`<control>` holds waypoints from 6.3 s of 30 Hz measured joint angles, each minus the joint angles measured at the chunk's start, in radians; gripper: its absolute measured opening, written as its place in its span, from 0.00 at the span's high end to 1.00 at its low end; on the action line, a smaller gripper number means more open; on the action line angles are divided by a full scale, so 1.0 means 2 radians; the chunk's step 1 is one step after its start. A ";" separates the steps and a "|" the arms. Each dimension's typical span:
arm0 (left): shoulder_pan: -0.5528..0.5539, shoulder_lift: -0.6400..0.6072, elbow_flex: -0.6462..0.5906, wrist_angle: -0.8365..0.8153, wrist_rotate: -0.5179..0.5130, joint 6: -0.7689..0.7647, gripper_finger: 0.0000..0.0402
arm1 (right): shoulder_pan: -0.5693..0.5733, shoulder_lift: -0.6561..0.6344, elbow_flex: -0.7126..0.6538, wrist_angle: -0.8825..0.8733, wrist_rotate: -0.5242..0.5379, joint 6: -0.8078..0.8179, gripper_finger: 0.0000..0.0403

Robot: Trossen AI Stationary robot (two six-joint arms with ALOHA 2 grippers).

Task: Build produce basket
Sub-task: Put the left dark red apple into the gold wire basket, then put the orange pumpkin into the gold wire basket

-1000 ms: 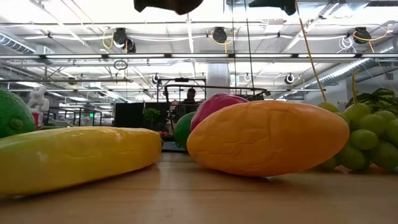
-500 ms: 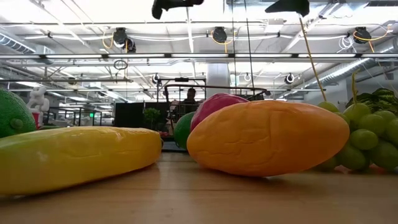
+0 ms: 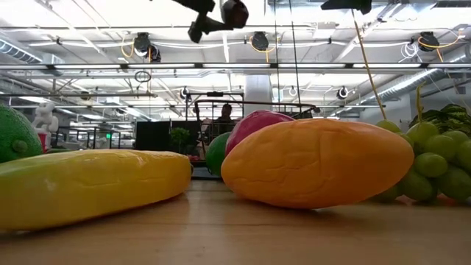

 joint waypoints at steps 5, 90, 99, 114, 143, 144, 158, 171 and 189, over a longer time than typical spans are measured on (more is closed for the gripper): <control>-0.001 0.049 0.057 -0.076 0.007 0.044 0.32 | -0.003 -0.004 0.000 -0.008 -0.029 0.000 0.44; -0.107 -0.038 0.098 -0.473 0.119 0.151 0.70 | 0.067 0.097 0.000 -0.308 -0.081 0.511 0.30; -0.130 -0.038 0.097 -0.473 0.120 0.154 0.70 | 0.082 0.151 -0.031 -0.345 -0.132 0.566 0.07; -0.130 -0.038 0.097 -0.473 0.118 0.156 0.70 | 0.087 0.164 -0.164 -0.256 -0.160 0.561 0.01; -0.129 -0.038 0.097 -0.470 0.106 0.147 0.70 | 0.087 0.164 -0.275 -0.094 -0.158 0.590 0.13; -0.129 -0.038 0.097 -0.470 0.106 0.145 0.70 | 0.087 0.163 -0.275 -0.088 -0.159 0.590 0.14; -0.133 -0.038 0.097 -0.478 0.111 0.152 0.70 | 0.087 0.100 -0.275 0.096 -0.225 0.667 0.15; -0.133 -0.038 0.097 -0.512 0.107 0.146 0.70 | 0.084 0.070 -0.275 0.332 -0.153 0.699 0.14; -0.097 -0.039 0.097 -0.500 0.105 0.100 0.70 | -0.038 0.068 -0.275 0.475 -0.196 0.389 0.14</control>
